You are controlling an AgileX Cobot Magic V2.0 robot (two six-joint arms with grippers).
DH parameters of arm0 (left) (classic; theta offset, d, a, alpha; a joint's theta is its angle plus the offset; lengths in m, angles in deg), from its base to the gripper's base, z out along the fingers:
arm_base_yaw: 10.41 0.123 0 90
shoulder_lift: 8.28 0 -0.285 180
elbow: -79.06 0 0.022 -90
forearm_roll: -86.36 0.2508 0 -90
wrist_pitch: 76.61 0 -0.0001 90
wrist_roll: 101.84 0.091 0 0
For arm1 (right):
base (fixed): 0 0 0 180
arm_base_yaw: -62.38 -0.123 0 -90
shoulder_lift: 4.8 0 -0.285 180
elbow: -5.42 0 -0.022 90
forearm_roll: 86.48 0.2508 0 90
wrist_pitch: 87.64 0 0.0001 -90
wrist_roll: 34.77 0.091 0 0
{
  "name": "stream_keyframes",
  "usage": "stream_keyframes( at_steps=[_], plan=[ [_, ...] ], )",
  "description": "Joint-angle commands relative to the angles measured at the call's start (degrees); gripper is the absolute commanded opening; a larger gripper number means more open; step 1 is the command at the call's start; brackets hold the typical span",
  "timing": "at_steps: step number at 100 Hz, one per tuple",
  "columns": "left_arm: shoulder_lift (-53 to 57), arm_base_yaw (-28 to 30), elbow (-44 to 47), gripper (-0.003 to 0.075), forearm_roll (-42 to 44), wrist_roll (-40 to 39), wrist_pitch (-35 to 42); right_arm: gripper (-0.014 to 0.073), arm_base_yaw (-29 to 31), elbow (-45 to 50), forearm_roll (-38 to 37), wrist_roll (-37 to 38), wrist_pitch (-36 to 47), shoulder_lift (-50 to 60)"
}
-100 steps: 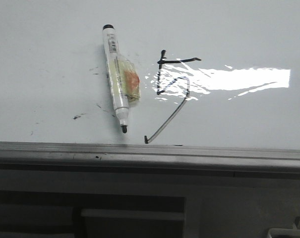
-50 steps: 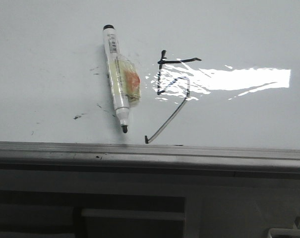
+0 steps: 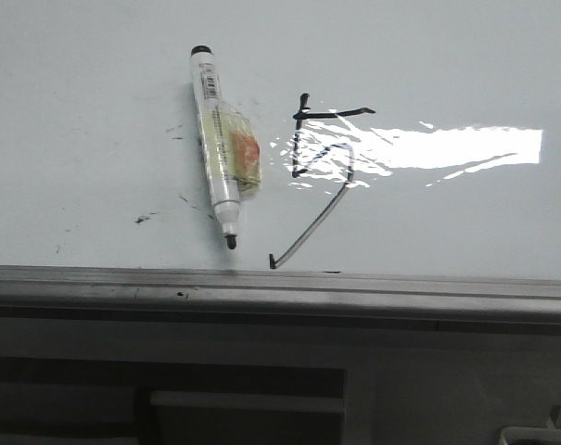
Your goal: Write number 5 on whiteboard
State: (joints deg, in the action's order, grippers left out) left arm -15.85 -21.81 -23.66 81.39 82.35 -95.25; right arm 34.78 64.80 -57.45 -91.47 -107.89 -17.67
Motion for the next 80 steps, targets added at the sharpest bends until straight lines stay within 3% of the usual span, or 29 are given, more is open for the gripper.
stream_keyframes(
  at_steps=[1, 34, 41, 51, 58, 75, 80],
  plan=[
    [1.55, 0.2, 1.35, -0.002, -0.34, -0.66, 3.51, -0.0063, 0.35, -1.43, 0.49, 0.01, 4.32, -0.65],
    [1.55, 0.2, 1.35, -0.002, -0.34, -0.66, 3.51, -0.0063, 0.46, 0.41, -1.16, 0.52, 5.34, -0.65],
    [1.55, 0.2, 1.35, -0.002, -0.34, -0.66, 3.51, -0.0063, 1.59, 3.26, -11.02, 15.25, 9.96, -0.65],
    [1.55, 0.2, 1.35, -0.002, -0.34, -0.66, 3.51, -0.0063, 6.24, 8.36, -37.48, 53.24, 12.41, -0.65],
    [1.55, 0.2, 1.35, -0.002, -0.34, -0.66, 3.51, -0.0063, 11.49, 12.08, -47.65, 69.11, 12.41, -0.62],
    [1.55, 0.2, 1.35, -0.002, -0.34, -0.66, 3.51, -0.0063, 23.24, 19.81, -48.92, 71.83, 12.41, 1.88],
    [1.55, 0.2, 1.35, -0.002, -0.34, -0.66, 3.51, -0.0063, 24.93, 19.67, -48.77, 71.83, 6.83, 3.56]
  ],
)
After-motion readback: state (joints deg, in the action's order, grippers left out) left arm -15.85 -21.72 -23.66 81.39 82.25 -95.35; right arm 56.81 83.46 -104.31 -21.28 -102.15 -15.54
